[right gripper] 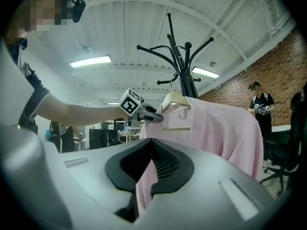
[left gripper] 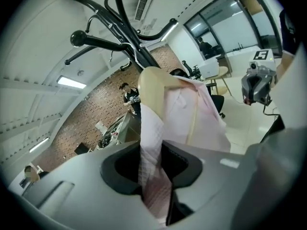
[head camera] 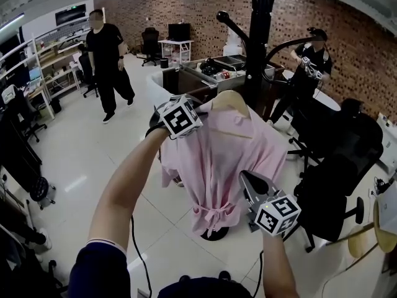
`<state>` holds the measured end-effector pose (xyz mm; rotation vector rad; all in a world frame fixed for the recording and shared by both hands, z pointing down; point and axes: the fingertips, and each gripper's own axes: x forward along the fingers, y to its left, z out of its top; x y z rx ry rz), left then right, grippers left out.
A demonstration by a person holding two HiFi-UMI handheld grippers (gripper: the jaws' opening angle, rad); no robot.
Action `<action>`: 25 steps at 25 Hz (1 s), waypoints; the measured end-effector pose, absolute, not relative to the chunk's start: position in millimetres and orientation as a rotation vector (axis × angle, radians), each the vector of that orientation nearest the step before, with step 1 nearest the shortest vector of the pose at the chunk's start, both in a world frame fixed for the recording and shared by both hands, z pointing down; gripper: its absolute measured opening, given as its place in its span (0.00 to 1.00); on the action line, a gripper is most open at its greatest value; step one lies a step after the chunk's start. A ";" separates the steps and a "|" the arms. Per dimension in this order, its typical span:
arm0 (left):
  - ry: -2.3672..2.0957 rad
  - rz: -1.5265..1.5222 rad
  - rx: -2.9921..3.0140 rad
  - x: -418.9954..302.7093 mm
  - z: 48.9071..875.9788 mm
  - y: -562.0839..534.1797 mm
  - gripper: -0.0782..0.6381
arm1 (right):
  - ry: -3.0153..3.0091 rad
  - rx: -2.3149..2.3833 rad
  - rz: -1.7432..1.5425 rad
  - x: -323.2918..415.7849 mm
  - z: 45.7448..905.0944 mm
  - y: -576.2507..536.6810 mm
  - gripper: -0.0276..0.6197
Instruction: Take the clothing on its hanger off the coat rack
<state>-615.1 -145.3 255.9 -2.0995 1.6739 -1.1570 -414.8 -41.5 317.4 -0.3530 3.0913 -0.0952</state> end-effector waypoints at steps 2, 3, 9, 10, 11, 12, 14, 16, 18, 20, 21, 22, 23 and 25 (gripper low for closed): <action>1.678 -1.153 -2.084 -613.1 255.6 -144.7 0.26 | 3.096 -0.353 -0.097 -413.5 318.6 -41.8 0.05; 1.678 -1.154 -2.080 -612.7 255.7 -144.5 0.26 | 3.098 -0.353 -0.099 -413.0 319.5 -42.3 0.05; 1.657 -1.151 -2.024 -614.8 253.1 -140.9 0.25 | 3.106 -0.344 -0.101 -413.2 323.2 -42.5 0.05; 1.663 -1.147 -2.011 -615.5 250.8 -138.3 0.25 | 3.107 -0.341 -0.100 -413.0 323.8 -41.4 0.05; 1.669 -1.139 -2.002 -616.3 247.8 -136.0 0.25 | 3.107 -0.339 -0.099 -412.7 324.1 -40.4 0.05; 1.673 -1.125 -1.999 -617.2 244.3 -134.6 0.25 | 3.107 -0.340 -0.098 -412.2 323.9 -39.6 0.05; 1.673 -1.095 -1.995 -618.0 234.9 -132.6 0.25 | 3.106 -0.341 -0.095 -411.1 322.7 -38.3 0.05; 1.671 -1.083 -1.989 -616.3 224.3 -128.7 0.25 | 3.104 -0.343 -0.091 -410.2 321.2 -37.5 0.05; 1.665 -1.084 -1.981 -613.6 217.5 -126.2 0.25 | 3.100 -0.343 -0.087 -409.3 319.8 -36.7 0.05; 1.656 -1.082 -1.967 -611.2 213.8 -125.0 0.25 | 3.097 -0.343 -0.083 -408.3 319.0 -35.4 0.05; 1.654 -1.085 -1.960 -610.4 212.8 -123.5 0.25 | 3.096 -0.345 -0.083 -407.7 318.8 -34.5 0.05; 1.653 -1.086 -1.954 -609.2 211.9 -121.6 0.25 | 3.096 -0.347 -0.084 -407.1 318.6 -33.3 0.05; 1.649 -1.084 -1.949 -607.4 211.0 -119.0 0.25 | 3.095 -0.348 -0.083 -406.6 318.6 -31.9 0.05; 1.638 -1.081 -1.946 -601.8 211.0 -111.9 0.25 | 3.094 -0.347 -0.082 -406.3 319.0 -28.0 0.05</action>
